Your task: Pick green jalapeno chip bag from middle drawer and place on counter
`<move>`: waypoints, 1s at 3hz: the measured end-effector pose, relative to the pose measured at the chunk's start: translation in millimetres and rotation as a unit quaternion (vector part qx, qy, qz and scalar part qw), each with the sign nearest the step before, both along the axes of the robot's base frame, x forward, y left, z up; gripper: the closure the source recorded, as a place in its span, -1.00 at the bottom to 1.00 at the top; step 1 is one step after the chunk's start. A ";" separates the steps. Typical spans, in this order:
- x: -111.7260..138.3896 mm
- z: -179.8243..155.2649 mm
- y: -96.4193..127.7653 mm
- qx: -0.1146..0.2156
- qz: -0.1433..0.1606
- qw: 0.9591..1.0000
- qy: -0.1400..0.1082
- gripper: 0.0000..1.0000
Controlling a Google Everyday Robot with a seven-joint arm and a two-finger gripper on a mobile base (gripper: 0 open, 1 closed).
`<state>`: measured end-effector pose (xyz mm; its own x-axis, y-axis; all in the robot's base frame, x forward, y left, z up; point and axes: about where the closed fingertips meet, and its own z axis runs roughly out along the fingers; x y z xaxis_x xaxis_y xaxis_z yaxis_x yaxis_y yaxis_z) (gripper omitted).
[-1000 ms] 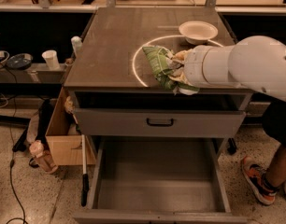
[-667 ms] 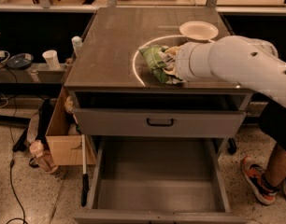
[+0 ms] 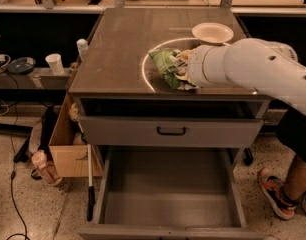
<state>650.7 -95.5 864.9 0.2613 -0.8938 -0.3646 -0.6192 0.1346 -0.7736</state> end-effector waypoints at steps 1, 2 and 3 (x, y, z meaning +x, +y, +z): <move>0.0 0.0 0.0 0.000 0.000 1.000 0.000 0.01; 9.5 38.9 0.9 -0.017 0.008 1.000 -0.020 -0.60; 11.9 88.0 3.0 -0.026 0.021 0.998 -0.061 -1.00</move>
Offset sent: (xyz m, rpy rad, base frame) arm 0.0212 -0.0025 0.0553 -0.0800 -0.0398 0.0248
